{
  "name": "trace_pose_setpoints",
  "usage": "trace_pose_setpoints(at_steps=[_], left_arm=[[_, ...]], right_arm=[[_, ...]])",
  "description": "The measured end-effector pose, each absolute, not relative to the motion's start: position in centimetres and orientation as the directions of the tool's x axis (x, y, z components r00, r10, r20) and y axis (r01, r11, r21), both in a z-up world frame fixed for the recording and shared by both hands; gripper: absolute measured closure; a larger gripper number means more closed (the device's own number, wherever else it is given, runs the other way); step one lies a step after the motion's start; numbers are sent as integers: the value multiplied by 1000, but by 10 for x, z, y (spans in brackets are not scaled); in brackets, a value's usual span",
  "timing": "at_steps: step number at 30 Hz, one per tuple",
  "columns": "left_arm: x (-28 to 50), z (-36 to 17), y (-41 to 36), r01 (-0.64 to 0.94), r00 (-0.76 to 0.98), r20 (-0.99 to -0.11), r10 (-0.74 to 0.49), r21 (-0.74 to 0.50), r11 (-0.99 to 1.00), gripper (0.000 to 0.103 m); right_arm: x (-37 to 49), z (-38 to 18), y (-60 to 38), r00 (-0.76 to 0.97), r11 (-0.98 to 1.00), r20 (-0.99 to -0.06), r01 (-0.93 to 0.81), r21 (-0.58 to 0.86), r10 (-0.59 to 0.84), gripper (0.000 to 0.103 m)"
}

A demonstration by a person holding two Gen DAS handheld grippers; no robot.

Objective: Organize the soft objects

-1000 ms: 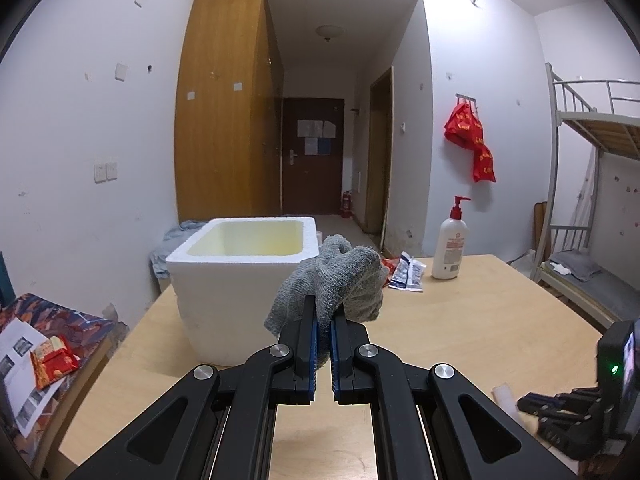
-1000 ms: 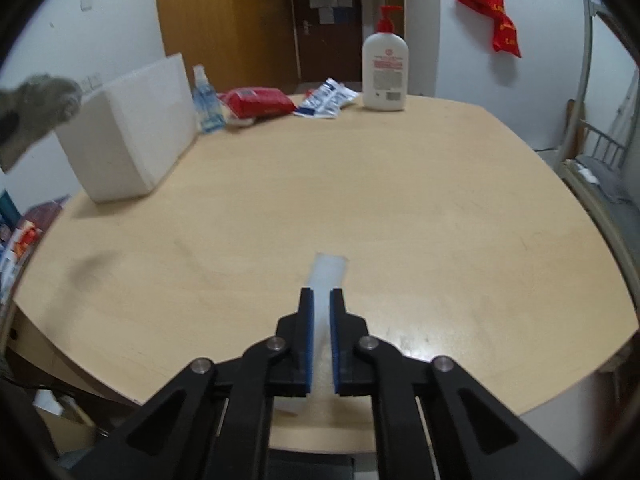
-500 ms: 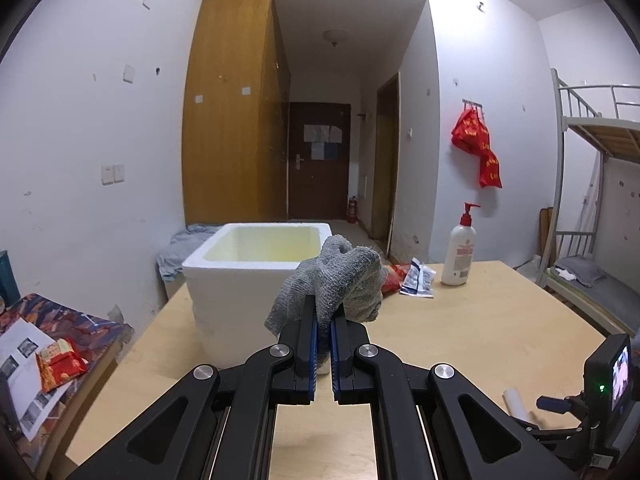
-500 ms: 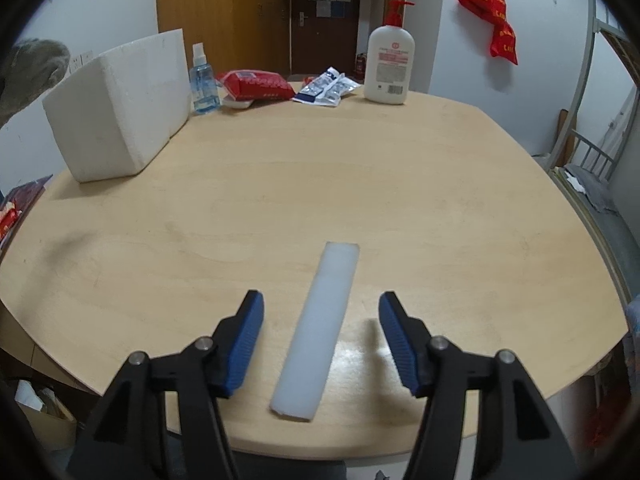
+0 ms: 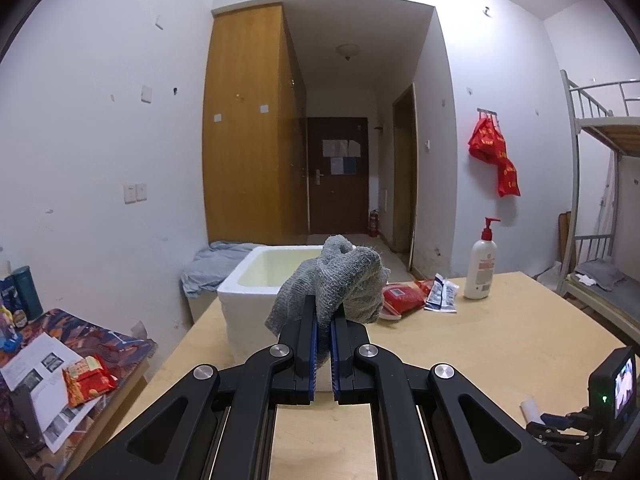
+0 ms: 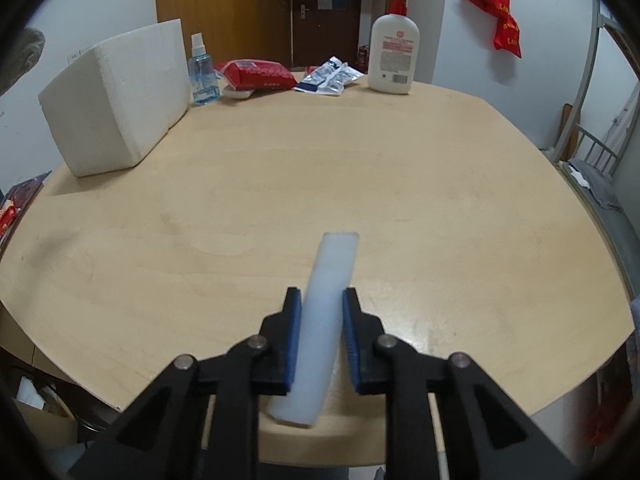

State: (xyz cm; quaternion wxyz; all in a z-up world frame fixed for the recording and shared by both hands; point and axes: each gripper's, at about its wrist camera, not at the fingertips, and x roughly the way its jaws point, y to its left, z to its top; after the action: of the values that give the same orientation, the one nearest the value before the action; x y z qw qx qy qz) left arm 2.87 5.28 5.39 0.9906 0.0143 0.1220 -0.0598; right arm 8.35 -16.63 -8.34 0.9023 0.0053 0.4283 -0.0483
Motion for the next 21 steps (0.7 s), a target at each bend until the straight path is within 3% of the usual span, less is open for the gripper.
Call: trace_pose_setpoints(at_steps=[5, 21], left_arm=[[33, 55, 53, 115, 963, -248, -109, 12, 993, 97], [55, 63, 45, 104, 962, -256, -94, 24, 994, 97]], right_arm=[[83, -80, -173, 644, 997, -764, 71, 7, -41, 90], [85, -43, -165, 716, 999, -697, -15, 43, 41, 90]])
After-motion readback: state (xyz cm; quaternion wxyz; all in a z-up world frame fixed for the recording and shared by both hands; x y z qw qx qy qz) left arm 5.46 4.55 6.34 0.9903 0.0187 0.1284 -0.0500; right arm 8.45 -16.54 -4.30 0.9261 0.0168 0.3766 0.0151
